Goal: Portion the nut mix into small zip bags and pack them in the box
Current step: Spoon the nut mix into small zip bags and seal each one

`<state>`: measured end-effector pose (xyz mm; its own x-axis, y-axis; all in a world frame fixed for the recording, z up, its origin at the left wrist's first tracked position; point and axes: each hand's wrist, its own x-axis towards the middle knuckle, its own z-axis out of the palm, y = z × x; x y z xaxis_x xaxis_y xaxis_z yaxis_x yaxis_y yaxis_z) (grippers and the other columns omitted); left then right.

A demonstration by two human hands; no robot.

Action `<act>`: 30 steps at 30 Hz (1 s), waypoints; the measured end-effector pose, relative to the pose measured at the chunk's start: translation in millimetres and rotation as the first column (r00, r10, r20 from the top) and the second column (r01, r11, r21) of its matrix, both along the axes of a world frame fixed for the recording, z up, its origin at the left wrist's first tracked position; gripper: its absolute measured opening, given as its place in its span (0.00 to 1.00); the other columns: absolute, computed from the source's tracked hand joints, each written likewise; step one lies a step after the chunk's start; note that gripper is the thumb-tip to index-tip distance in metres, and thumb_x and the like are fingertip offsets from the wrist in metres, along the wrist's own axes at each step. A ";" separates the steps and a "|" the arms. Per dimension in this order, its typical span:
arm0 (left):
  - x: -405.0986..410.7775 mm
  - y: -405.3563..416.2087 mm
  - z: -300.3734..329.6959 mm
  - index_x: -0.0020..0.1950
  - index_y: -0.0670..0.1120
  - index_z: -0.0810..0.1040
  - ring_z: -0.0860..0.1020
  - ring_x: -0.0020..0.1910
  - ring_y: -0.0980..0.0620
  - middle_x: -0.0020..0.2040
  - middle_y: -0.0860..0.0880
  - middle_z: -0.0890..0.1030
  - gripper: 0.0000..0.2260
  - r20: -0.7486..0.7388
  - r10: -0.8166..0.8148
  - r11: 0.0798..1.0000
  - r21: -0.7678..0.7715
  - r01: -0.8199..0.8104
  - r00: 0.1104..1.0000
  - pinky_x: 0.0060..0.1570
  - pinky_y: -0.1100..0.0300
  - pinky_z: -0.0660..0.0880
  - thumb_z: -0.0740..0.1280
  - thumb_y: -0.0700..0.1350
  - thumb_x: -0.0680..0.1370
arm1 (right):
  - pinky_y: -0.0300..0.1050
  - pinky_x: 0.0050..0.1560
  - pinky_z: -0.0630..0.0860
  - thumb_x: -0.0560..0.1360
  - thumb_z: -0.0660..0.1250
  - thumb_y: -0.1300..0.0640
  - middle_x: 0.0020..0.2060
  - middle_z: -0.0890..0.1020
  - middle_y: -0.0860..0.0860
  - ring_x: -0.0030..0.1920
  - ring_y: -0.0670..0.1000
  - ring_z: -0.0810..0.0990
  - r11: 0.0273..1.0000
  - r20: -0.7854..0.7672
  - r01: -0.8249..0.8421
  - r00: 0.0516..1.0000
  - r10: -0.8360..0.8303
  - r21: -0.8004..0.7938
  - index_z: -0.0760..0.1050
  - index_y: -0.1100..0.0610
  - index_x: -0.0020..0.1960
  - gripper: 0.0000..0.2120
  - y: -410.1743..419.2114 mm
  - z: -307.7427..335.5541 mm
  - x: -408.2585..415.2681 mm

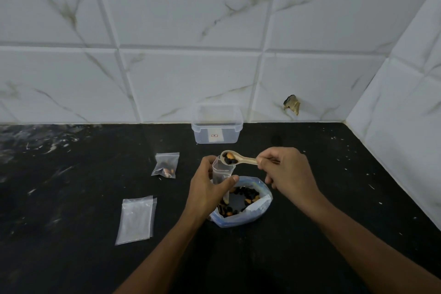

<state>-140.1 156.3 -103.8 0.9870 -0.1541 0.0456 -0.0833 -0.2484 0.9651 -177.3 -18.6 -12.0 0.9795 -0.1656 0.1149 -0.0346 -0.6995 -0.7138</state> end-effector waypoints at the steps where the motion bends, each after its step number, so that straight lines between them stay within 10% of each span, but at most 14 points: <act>1: 0.3 -0.8 0.4 0.56 0.60 0.69 0.75 0.49 0.73 0.52 0.60 0.78 0.20 -0.001 0.001 1.000 0.000 -0.001 1.000 0.41 0.75 0.74 0.76 0.50 0.72 | 0.33 0.30 0.75 0.77 0.66 0.60 0.31 0.80 0.46 0.29 0.42 0.79 0.994 0.078 -0.029 0.996 0.037 -0.101 0.81 0.54 0.45 0.06 2.9 -3.3 -1.5; 5: 2.5 -1.2 -1.0 0.57 0.58 0.70 0.76 0.49 0.72 0.53 0.59 0.79 0.20 -0.003 0.016 1.000 -0.011 -0.016 1.000 0.41 0.76 0.73 0.77 0.49 0.72 | 0.45 0.31 0.77 0.75 0.69 0.64 0.35 0.78 0.50 0.31 0.48 0.76 0.854 0.265 -0.113 0.923 0.279 -0.507 0.79 0.57 0.43 0.04 7.7 -21.3 -2.5; 11: 3.3 -1.3 -4.0 0.56 0.61 0.69 0.78 0.52 0.66 0.54 0.58 0.79 0.21 0.010 0.016 1.000 -0.018 -0.016 1.000 0.43 0.73 0.75 0.76 0.49 0.72 | 0.31 0.28 0.63 0.65 0.76 0.67 0.33 0.76 0.50 0.26 0.44 0.70 0.686 0.304 -0.111 0.837 0.455 -0.719 0.79 0.57 0.42 0.10 10.3 -30.4 -10.6; 15: 2.6 -1.5 -3.2 0.56 0.62 0.68 0.77 0.51 0.70 0.54 0.59 0.78 0.21 -0.009 0.009 1.000 -0.026 -0.009 1.000 0.43 0.75 0.74 0.77 0.49 0.71 | 0.33 0.27 0.71 0.68 0.73 0.66 0.35 0.78 0.51 0.28 0.45 0.74 0.723 0.354 -0.090 0.826 0.438 -0.685 0.80 0.59 0.46 0.07 5.9 -33.3 -10.5; 22: 0.9 7.2 -5.6 0.59 0.59 0.68 0.77 0.53 0.63 0.55 0.59 0.77 0.23 -0.039 0.060 0.996 -0.068 -0.062 0.997 0.45 0.67 0.75 0.77 0.48 0.71 | 0.30 0.35 0.70 0.75 0.68 0.63 0.35 0.80 0.46 0.35 0.40 0.77 0.981 0.273 0.105 0.960 -0.057 -0.165 0.81 0.56 0.47 0.04 -14.5 -34.4 -3.8; 30: 1.0 9.8 -10.1 0.64 0.55 0.66 0.76 0.56 0.61 0.56 0.60 0.75 0.26 -0.033 0.079 0.994 -0.069 -0.081 0.996 0.47 0.68 0.73 0.76 0.47 0.72 | 0.33 0.35 0.73 0.78 0.66 0.55 0.37 0.77 0.43 0.36 0.39 0.76 0.947 -0.126 0.137 0.976 -0.180 -0.291 0.75 0.47 0.45 0.04 -8.6 -118.0 -12.7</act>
